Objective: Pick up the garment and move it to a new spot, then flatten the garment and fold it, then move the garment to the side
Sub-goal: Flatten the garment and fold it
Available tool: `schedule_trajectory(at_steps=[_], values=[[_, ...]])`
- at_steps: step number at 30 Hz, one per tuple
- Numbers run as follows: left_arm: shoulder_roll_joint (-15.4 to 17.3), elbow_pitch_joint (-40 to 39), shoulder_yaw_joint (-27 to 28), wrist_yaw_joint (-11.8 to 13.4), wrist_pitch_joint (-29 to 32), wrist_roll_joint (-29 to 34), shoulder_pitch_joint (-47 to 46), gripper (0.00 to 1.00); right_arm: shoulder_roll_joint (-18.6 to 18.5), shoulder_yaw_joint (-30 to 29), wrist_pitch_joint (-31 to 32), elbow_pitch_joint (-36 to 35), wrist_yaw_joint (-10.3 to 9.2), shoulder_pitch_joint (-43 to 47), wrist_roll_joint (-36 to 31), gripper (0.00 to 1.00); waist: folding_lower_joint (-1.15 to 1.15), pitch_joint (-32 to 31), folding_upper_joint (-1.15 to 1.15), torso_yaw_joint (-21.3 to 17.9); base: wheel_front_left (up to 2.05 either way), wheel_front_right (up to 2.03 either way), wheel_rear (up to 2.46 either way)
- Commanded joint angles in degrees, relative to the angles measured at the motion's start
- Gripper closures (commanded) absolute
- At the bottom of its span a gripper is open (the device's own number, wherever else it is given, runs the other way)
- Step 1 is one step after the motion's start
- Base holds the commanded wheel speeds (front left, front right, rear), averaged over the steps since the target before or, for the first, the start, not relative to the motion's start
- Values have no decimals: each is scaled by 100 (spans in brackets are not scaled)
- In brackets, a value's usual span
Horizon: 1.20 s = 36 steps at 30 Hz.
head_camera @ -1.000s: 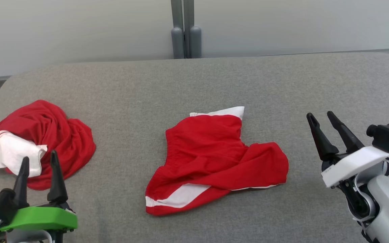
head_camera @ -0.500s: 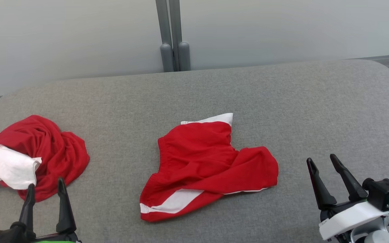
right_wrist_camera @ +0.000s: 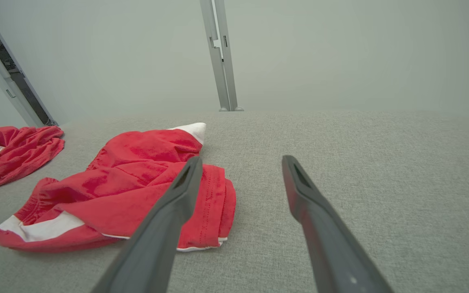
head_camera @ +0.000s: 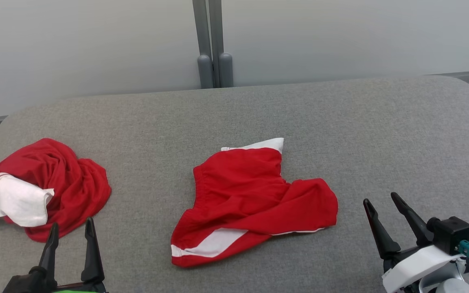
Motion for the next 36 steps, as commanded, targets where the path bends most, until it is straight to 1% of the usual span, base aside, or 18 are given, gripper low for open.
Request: schedule_trajectory(at_steps=[1, 2, 5, 7, 10, 15, 20, 26, 27, 29, 31, 32, 33, 35, 36], values=[[-19, 67, 13, -40, -3, 51, -85, 0, -23, 9, -13, 46, -4, -66, 34, 0, 0, 6, 0, 4, 0, 0, 0], [-28, 166, -21, -72, 2, 38, -64, 0, -35, 19, -13, 66, -4, -86, 42, 0, 0, 9, 0, 7, 0, 0, 0], [-9, 395, -228, -142, 405, -25, -88, 0, -168, 237, 29, 333, -4, -88, 86, 0, 0, 27, 0, 40, 0, 0, 0], [-59, 496, -392, -219, 888, -244, -131, 0, -269, 531, 242, 567, -4, -172, 202, 0, 0, 45, 0, 70, 0, 0, 0], [-15, 569, -660, -310, 1589, -417, -203, 0, -421, 1072, 672, 883, -5, -440, 433, 0, 0, 128, 0, 96, 0, 0, 0], [20, 677, -1066, -414, 2365, -786, -454, 0, -528, 1869, 1091, 1318, -5, -1075, 703, 0, 0, 380, 0, 131, 0, 0, 0], [-1, 889, -1379, -444, 2667, -1028, -775, 0, -494, 2390, 1184, 1759, -5, -1628, 910, 0, 0, 562, 0, 178, 0, 0, 0], [11, 1212, -1656, -461, 2820, -1208, -1014, 0, -470, 2815, 953, 2120, -5, -2015, 1134, 0, 0, 696, 0, 203, 0, 0, 0], [23, 1248, -1676, -460, 2808, -1228, -1040, 0, -472, 2863, 910, 2160, -5, -2056, 1171, 1, 0, 714, 0, 206, 0, 0, 0], [47, 1331, -1725, -463, 2777, -1282, -1084, 0, -462, 2982, 838, 2249, -5, -2126, 1262, 16, 0, 740, 0, 207, 0, 0, 0], [73, 1398, -1764, -465, 2761, -1307, -1135, 0, -451, 3113, 789, 2329, -5, -2179, 1342, 36, 0, 762, 0, 204, 0, 0, 0], [82, 1423, -1781, -465, 2756, -1321, -1171, 0, -450, 3174, 760, 2368, -5, -2218, 1388, 51, 0, 775, 0, 201, 0, 0, 0], [86, 1443, -1795, -467, 2739, -1336, -1196, 0, -451, 3228, 737, 2397, -5, -2248, 1422, 54, 0, 785, 0, 198, 0, 0, 0], [109, 1504, -1832, -467, 2751, -1371, -1212, 0, -444, 3348, 676, 2451, -5, -2292, 1501, 63, 0, 795, 0, 188, 0, 0, 0], [122, 1529, -1851, -468, 2758, -1381, -1220, 0, -447, 3407, 636, 2479, -5, -2322, 1548, 75, 0, 796, 0, 179, 0, 0, 0]])
